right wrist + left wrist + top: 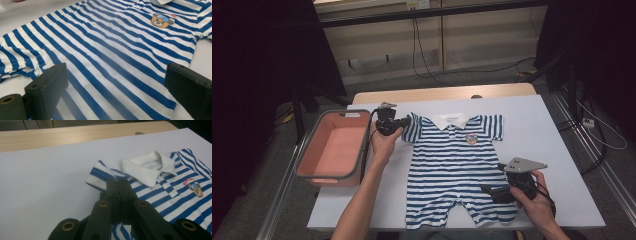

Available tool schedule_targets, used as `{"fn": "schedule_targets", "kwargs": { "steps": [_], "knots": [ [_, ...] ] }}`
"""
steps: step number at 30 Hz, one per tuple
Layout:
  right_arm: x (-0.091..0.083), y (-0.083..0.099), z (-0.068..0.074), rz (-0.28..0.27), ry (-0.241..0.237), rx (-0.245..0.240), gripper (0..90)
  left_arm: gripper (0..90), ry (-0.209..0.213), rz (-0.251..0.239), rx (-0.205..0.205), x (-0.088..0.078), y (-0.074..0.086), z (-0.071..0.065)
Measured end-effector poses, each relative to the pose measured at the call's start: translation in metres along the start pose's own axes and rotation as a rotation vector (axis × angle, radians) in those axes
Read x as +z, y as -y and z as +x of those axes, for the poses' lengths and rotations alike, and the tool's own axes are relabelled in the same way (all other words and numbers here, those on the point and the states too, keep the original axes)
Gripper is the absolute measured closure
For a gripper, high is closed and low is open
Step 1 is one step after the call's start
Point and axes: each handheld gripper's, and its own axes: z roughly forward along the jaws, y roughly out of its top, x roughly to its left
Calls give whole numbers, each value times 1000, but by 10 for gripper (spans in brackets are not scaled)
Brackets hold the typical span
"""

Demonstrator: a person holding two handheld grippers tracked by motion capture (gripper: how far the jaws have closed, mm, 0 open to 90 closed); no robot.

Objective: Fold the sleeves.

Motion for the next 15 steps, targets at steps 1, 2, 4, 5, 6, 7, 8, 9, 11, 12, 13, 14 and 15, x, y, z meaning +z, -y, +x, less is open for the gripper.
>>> {"fn": "schedule_targets", "kwargs": {
  "steps": [1, 2, 4, 5, 6, 7, 8, 9, 11, 12, 13, 14, 15],
  "knots": [
    [0, 0, 0, 0, 0, -1, 51, 888, 5, 5, 10, 1, -1, -2],
    [0, 0, 0, 0, -1, -2, 52, 888, 10, 3, 12, 2, -1, -3],
    [0, 0, 0, 0, -1, -3, 51, 888, 21, 4, 16, 4, -1, -7],
    [0, 0, 0, 1, -1, -3, 51, 888, 24, 6, 12, 5, 0, -9],
    [0, 0, 0, 2, -1, -2, 51, 888, 27, 8, 14, 7, 0, -10],
    [0, 0, 0, 2, 0, -2, 52, 888, 36, 9, 6, 8, 0, -11],
    [0, 0, 0, 1, -1, -2, 51, 888, 48, 18, 1, 9, 0, -12],
    [0, 0, 0, 2, -2, -3, 51, 887, 49, 21, 5, 9, -1, -14],
    [0, 0, 0, 2, -1, -4, 51, 887, 47, 22, 16, 11, -2, -18],
    [0, 0, 0, 2, -2, -3, 51, 887, 47, 20, 15, 13, -2, -20],
    [1, 0, 0, 3, -1, -4, 51, 887, 45, 24, 22, 14, -3, -20],
    [1, 0, 0, 3, -1, -4, 51, 886, 46, 24, 18, 16, -3, -22],
    [1, 0, 1, 4, -1, -5, 51, 886, 48, 28, 25, 18, -3, -23]
  ]
}}
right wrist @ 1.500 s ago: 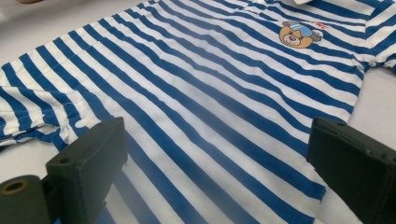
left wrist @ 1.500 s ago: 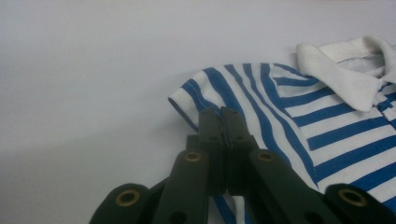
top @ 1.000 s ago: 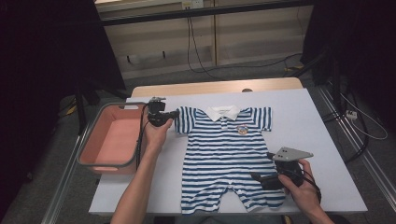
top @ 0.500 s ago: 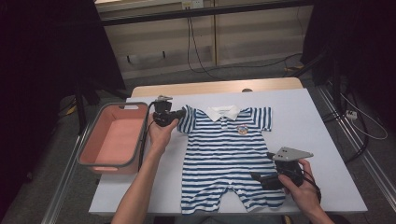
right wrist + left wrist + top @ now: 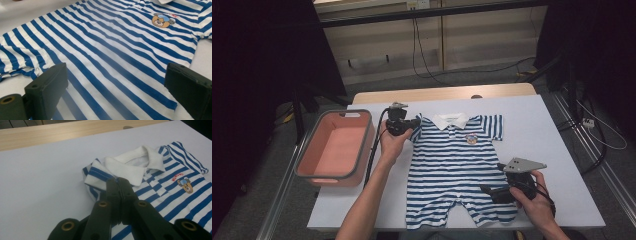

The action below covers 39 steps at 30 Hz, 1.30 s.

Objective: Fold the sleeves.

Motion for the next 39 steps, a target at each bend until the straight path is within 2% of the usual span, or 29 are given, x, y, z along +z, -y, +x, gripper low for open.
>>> {"fn": "schedule_targets", "kwargs": {
  "steps": [8, 13, 20, 25, 29, 33, 34, 35, 39],
  "knots": [
    [0, 0, 0, -1, -1, -3, 51, 885, 25, 8, 10, 13, 1, -12],
    [0, 0, 0, -1, -3, -3, 51, 885, 33, 13, 0, 20, 3, -16],
    [0, 0, 0, 1, -7, -3, 51, 883, 43, 45, 10, 32, 8, -22],
    [0, 0, 0, 4, -8, -4, 51, 884, 55, 72, 54, 38, 13, -27],
    [0, 0, 0, 4, -11, -6, 51, 881, 59, 85, 55, 41, 15, -28],
    [0, 0, 0, 4, -11, -4, 51, 842, 77, 94, 72, 41, 17, -31],
    [0, 0, 0, 5, -12, -4, 52, 822, 69, 89, 72, 41, 17, -32],
    [0, 0, 0, 5, -12, -4, 51, 804, 85, 92, 72, 39, 16, -32],
    [0, 0, 0, 3, -12, -5, 51, 742, 97, 88, 86, 32, 15, -30]
  ]
}}
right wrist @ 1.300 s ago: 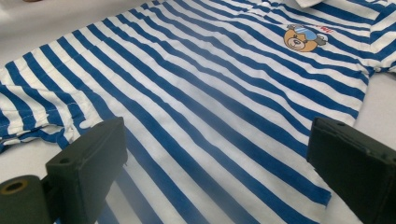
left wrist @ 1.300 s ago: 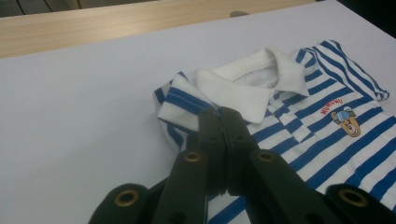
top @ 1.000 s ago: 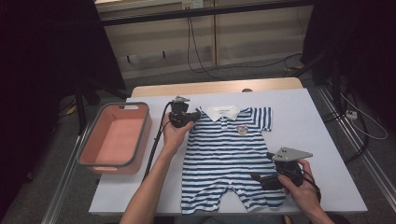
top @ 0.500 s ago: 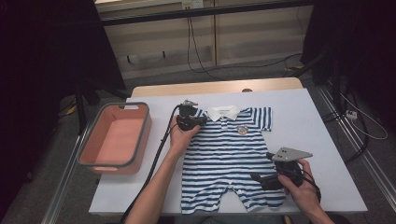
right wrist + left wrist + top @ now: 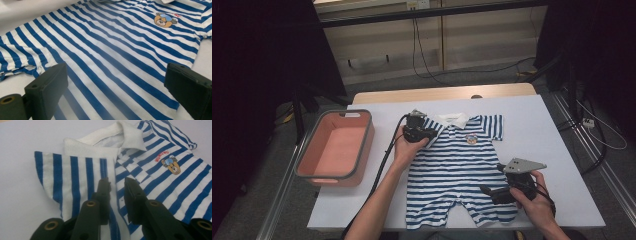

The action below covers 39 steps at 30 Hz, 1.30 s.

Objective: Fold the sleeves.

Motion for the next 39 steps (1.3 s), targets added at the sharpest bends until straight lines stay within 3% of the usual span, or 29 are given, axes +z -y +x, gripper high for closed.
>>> {"fn": "schedule_targets", "kwargs": {
  "steps": [2, 10, 14, 19, 22, 27, 31, 34, 39],
  "knots": [
    [0, 0, 0, 0, 0, 0, 51, 731, -5, -13, -3, -5, 1, 2],
    [0, 0, 0, 1, 3, 1, 51, 672, -34, 8, 20, -19, 11, 8],
    [0, 0, 0, 0, 5, 3, 51, 465, -79, 9, 34, -28, 19, 9],
    [0, 0, -1, -3, 4, 0, 51, 296, -90, -11, 26, -38, 29, 7],
    [0, 0, -1, -4, 5, 1, 51, 197, -126, 6, 51, -43, 33, 6],
    [0, -1, -2, -6, 10, 5, 51, 61, -90, -8, 27, -52, 37, 4],
    [0, -1, -3, -8, 10, 6, 51, 58, -108, -36, 42, -63, 42, 2],
    [-1, -1, -3, -11, 10, 11, 51, 59, -89, -76, 32, -70, 49, 0],
    [-1, -2, -4, -14, -1, 21, 51, 61, -108, -81, 45, -78, 56, -3]
  ]
}}
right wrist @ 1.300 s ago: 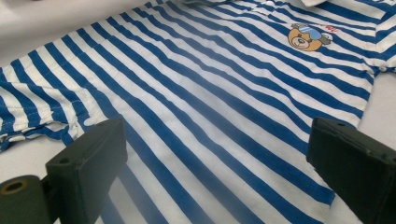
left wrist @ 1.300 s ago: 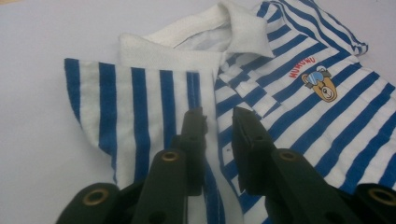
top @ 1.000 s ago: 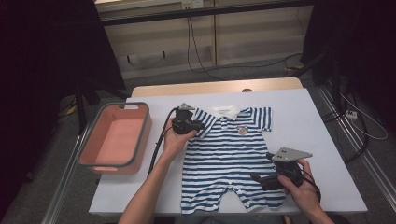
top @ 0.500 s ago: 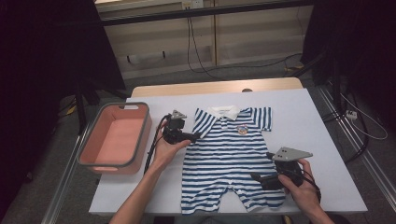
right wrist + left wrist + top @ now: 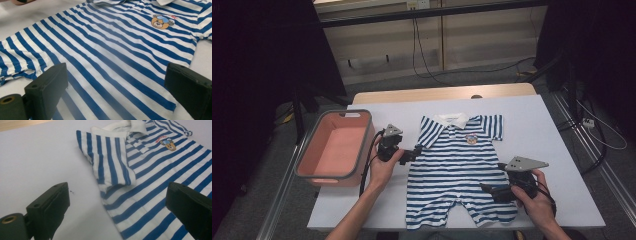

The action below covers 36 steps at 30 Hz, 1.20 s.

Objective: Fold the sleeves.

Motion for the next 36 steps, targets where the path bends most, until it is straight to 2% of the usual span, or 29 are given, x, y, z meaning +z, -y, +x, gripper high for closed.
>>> {"fn": "schedule_targets", "kwargs": {
  "steps": [5, 7, 10, 11, 16, 21, 24, 26, 28, 29, 33, 34, 36],
  "knots": [
    [1, -2, -1, -3, -6, 19, 50, 68, 6, 15, 40, -14, 5, -4],
    [1, -3, -4, -6, -30, 41, 50, 68, 8, 14, 37, -19, 8, -4],
    [1, -6, -7, -13, -26, 54, 50, 68, -8, 19, 53, -24, 12, -4],
    [1, -7, -8, -15, -25, 54, 50, 68, -4, 17, 45, -27, 14, -6],
    [1, -10, -15, -24, 8, 62, 49, 68, -6, 9, 53, -35, 21, -6],
    [0, -16, -23, -38, 57, 57, 52, 68, -6, -2, 95, -43, 29, -11],
    [1, -20, -29, -50, 95, 70, 52, 66, -3, 7, 104, -47, 32, -14],
    [1, -22, -33, -47, 108, 77, 52, 62, 9, 9, 85, -50, 36, -15],
    [2, -26, -38, -7, 103, 68, 53, 62, 27, 4, 72, -53, 41, -17],
    [2, -28, -42, 6, 106, 53, 53, 62, 20, 5, 72, -55, 44, -18],
    [2, -38, -57, 23, 148, 50, 49, 62, -3, -3, 66, -60, 48, -17],
    [2, -41, -62, 29, 157, 47, 48, 62, -5, -3, 54, -61, 49, -17],
    [3, -46, -71, 49, 154, 69, 48, 62, -9, -17, 44, -64, 50, -18]
  ]
}}
